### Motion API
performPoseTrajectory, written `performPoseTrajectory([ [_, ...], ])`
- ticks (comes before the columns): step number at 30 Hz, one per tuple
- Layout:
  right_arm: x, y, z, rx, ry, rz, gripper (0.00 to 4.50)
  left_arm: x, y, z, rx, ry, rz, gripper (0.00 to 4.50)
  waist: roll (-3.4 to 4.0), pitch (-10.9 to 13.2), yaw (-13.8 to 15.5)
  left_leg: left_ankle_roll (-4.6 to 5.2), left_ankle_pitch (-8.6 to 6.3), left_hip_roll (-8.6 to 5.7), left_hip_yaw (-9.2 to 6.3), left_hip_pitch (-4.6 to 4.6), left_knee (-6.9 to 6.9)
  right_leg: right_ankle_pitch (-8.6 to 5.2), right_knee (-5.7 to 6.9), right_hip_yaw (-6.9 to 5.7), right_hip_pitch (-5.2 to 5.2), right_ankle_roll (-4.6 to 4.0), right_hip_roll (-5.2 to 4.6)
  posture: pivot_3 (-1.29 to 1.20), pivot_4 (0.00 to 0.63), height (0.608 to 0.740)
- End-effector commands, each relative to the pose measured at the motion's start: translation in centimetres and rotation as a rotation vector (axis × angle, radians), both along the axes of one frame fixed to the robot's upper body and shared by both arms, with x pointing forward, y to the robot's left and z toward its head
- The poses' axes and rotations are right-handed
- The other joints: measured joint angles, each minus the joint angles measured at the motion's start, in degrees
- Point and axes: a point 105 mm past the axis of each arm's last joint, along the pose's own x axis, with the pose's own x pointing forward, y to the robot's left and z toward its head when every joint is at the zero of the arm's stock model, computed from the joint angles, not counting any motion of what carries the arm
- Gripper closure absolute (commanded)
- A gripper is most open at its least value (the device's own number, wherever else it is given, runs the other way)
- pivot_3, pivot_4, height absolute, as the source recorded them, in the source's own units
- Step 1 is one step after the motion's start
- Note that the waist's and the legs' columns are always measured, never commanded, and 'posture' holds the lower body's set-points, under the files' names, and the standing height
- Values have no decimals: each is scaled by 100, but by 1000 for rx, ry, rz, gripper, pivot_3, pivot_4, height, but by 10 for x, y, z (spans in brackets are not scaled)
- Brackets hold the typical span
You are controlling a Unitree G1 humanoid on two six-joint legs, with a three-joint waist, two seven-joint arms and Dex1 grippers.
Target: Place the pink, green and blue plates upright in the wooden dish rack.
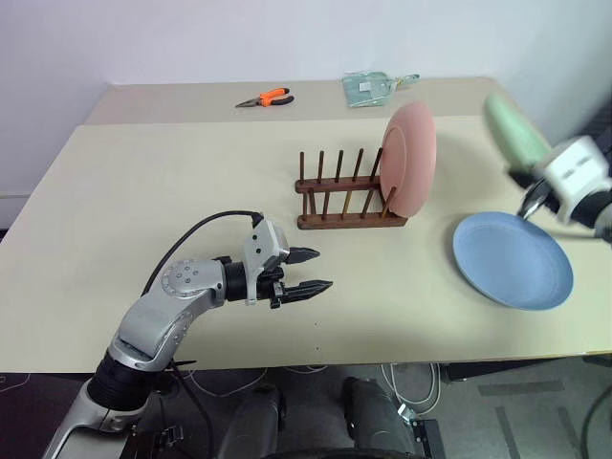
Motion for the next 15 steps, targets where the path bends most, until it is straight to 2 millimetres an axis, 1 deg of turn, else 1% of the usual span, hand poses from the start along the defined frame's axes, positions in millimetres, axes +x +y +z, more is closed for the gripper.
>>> performPoseTrajectory([
  [1, -37, 21, 76, 395, -191, 209, 4441, 5, 5, 7, -10, -47, 17, 1528, -1, 0, 32, 0, 0, 0, -4, -2, 0, 0, 0, -1, 0, 0, 0, 0, 150, 740],
  [2, -45, 28, 86, 475, -207, 275, 4441, 7, 7, 8, -12, -52, 27, 1528, -2, 0, 46, 0, 0, -1, -9, -3, 3, -2, 0, -5, 2, -3, 0, 0, 150, 740],
  [3, -57, 45, 100, 574, -226, 401, 4441, 11, 11, 9, -19, -58, 54, 1528, -4, 1, 61, 0, 0, -1, -12, -5, 3, -5, -4, -6, 4, -7, 0, 0, 150, 740],
  [4, -67, 62, 109, 652, -224, 513, 4441, 16, 16, 10, -29, -62, 85, 1528, -5, 1, 56, 0, 0, -1, -17, -7, 4, -6, -7, -9, 6, -11, -1, 0, 150, 740],
  [5, -73, 76, 113, 717, -210, 592, 4441, 21, 21, 12, -39, -66, 113, 1528, -3, 0, 50, 1, 0, -1, -18, -8, 4, -7, -8, -9, 6, -12, -1, 0, 150, 740],
  [6, -73, 91, 113, 791, -177, 647, 4441, 25, 27, 13, -48, -74, 147, 1528, -4, 0, 44, 1, 0, 0, -19, -7, 2, -7, -7, -9, 5, -12, -2, 0, 150, 740],
  [7, -71, 102, 111, 849, -144, 668, 4441, 28, 33, 13, -52, -80, 176, 1528, -4, 0, 31, 1, 0, 1, -20, -7, 3, -7, -7, -11, 4, -12, -1, 0, 150, 740],
  [8, -66, 115, 105, 890, -93, 673, 4441, 32, 41, 13, -51, -89, 208, 1528, -4, -1, 16, 1, 0, 3, -20, -5, 2, -7, -6, -12, 4, -12, 0, 0, 150, 740],
  [10, -56, 138, 91, 920, -9, 647, 4441, 36, 54, 12, -43, -108, 260, 1528, -3, -3, 9, 1, 0, 4, -19, 0, -4, -7, -2, -11, 1, -12, 0, 0, 150, 740],
  [12, -47, 152, 78, 958, 52, 605, 4441, 39, 66, 13, -44, -122, 299, 1528, -2, -3, 17, 1, 0, 3, -17, -5, -4, -7, 1, -10, -8, -13, -1, 0, 150, 740],
  [15, -35, 164, 62, 988, 117, 536, 4441, 40, 75, 15, -53, -130, 330, 1528, -2, -3, 55, 0, 0, -2, -19, -15, -2, -3, 2, -11, -16, -6, -2, 0, 150, 740],
])
